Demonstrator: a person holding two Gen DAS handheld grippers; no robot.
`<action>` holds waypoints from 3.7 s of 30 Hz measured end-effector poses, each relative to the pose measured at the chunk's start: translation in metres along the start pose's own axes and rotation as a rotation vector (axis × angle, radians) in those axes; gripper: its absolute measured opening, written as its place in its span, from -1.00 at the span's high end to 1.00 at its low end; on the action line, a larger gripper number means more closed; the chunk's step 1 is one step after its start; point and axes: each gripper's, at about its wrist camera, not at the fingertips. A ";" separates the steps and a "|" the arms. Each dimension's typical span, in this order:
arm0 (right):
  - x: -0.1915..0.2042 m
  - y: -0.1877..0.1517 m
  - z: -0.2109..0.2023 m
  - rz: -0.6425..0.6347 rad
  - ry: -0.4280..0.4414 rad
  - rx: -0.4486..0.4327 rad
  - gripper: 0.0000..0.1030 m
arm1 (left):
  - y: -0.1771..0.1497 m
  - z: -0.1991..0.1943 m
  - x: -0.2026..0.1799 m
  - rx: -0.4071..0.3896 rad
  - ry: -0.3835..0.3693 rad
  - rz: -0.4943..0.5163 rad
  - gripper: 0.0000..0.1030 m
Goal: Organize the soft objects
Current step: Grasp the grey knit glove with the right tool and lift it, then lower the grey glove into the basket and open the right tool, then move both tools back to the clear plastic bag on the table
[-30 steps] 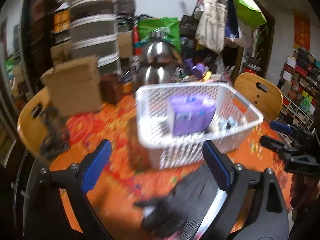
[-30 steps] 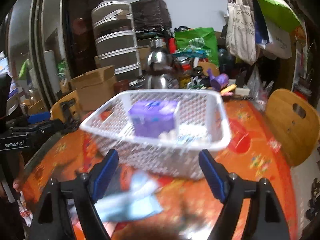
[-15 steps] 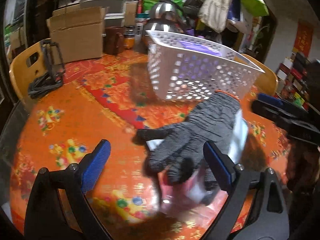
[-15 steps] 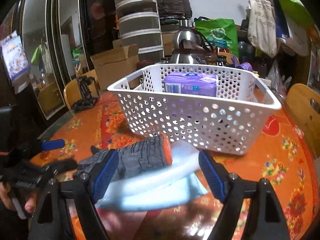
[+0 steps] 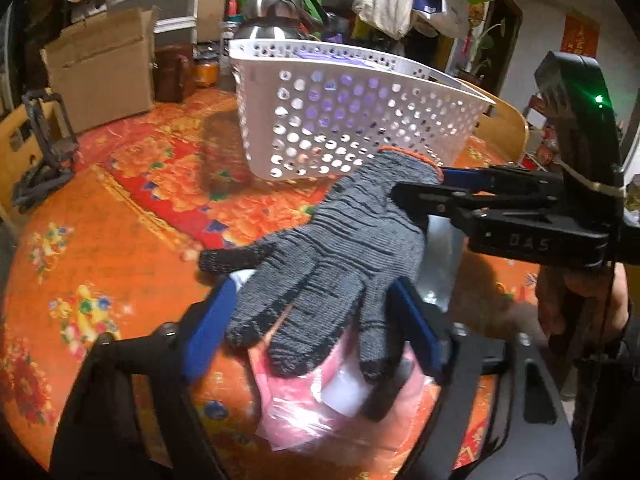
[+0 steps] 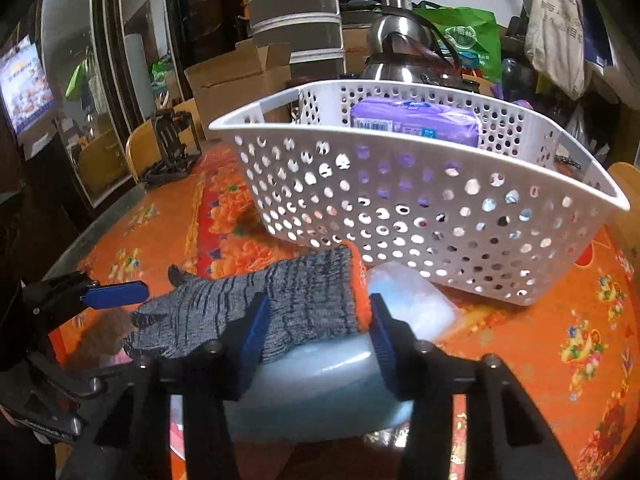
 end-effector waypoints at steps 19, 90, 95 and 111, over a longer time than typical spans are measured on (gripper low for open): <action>0.015 -0.008 -0.030 -0.010 0.058 -0.067 0.69 | 0.002 -0.019 -0.003 -0.035 -0.021 0.036 0.89; -0.121 0.154 -0.067 0.131 -0.241 -0.260 -0.75 | 0.253 0.024 -0.028 -0.163 0.193 0.082 -0.51; -0.118 0.151 -0.082 0.111 -0.270 -0.277 -0.75 | 0.245 0.015 -0.024 -0.180 0.188 0.070 -0.57; -0.086 0.068 -0.105 0.151 -0.170 -0.249 -0.75 | 0.143 -0.025 -0.011 -0.133 0.216 0.033 -0.61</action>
Point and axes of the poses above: each gripper's, at about its wrist camera, not at the fingertips, and z roughly the way its jaws point, x to its left, y to its top, and after that the axes turned 1 degree about x, right-handed
